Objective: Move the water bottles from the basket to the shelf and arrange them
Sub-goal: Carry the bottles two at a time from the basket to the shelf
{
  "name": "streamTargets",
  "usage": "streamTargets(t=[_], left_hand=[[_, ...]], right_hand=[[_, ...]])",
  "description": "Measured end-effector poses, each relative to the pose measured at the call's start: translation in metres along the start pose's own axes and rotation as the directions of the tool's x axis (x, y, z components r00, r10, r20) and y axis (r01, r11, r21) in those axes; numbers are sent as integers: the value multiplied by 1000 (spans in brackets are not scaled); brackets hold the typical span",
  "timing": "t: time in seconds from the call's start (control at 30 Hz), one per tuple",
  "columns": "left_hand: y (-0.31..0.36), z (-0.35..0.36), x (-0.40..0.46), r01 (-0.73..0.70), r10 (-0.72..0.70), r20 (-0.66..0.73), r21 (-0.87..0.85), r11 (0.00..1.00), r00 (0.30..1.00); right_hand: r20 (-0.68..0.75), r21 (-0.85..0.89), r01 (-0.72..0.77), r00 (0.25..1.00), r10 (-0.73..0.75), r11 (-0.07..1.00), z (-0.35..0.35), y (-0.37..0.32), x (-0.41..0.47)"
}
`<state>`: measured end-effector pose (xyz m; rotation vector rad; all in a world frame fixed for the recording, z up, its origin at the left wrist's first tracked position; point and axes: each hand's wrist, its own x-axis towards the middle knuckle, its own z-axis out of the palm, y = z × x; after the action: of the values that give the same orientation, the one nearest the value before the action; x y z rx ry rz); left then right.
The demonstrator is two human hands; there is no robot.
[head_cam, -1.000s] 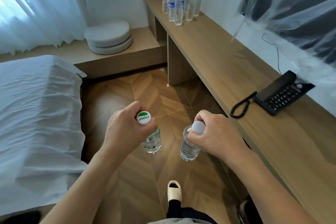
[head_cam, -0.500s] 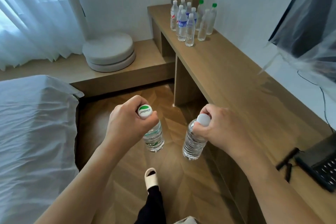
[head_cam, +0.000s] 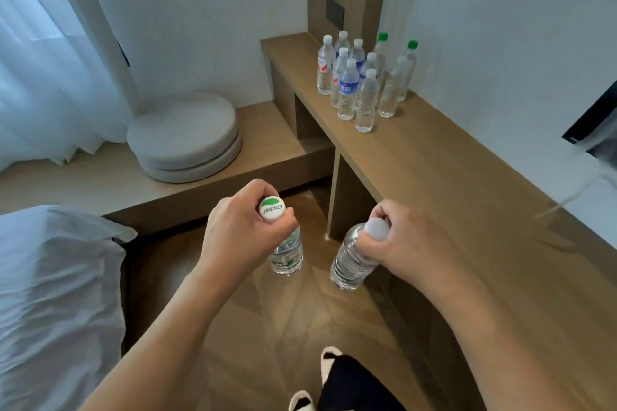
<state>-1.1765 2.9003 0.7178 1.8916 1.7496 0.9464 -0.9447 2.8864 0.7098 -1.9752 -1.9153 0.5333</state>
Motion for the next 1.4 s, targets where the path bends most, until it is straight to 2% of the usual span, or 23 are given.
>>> streamTargets(t=[0.3, 0.57, 0.7, 0.8, 0.9, 1.0, 1.1, 1.23, 1.4], left_hand=[[-46, 26, 164, -12, 10, 54, 30, 999, 998], [-58, 43, 311, -126, 120, 160, 26, 992, 980], [-50, 53, 380, -196, 198, 243, -33, 980, 950], [-42, 69, 433, -272, 290, 329, -102, 957, 899], [-31, 87, 481, -339, 384, 422, -179, 924, 822], [-14, 104, 522, -432, 493, 497, -241, 869, 714], [12, 124, 558, -500, 580, 549, -307, 810, 602], [56, 151, 583, -506, 630, 534, -379, 774, 563], [106, 195, 600, -524, 680, 502, -434, 733, 535]], right_hand=[[54, 20, -25, 998, 24, 999, 28, -7, 168], [76, 87, -148, 987, 142, 985, 16, -8, 301], [26, 119, -237, 972, 235, 964, 3, -5, 345], [-7, 106, -316, 948, 318, 943, -4, 3, 375], [-34, 104, -419, 905, 424, 902, -6, 9, 395], [-80, 118, -536, 834, 546, 836, -12, 14, 406], [-187, 159, -624, 742, 644, 765, -19, 20, 415], [-281, 225, -685, 635, 719, 693, -33, 33, 420], [-360, 258, -720, 547, 756, 644, -51, 68, 434]])
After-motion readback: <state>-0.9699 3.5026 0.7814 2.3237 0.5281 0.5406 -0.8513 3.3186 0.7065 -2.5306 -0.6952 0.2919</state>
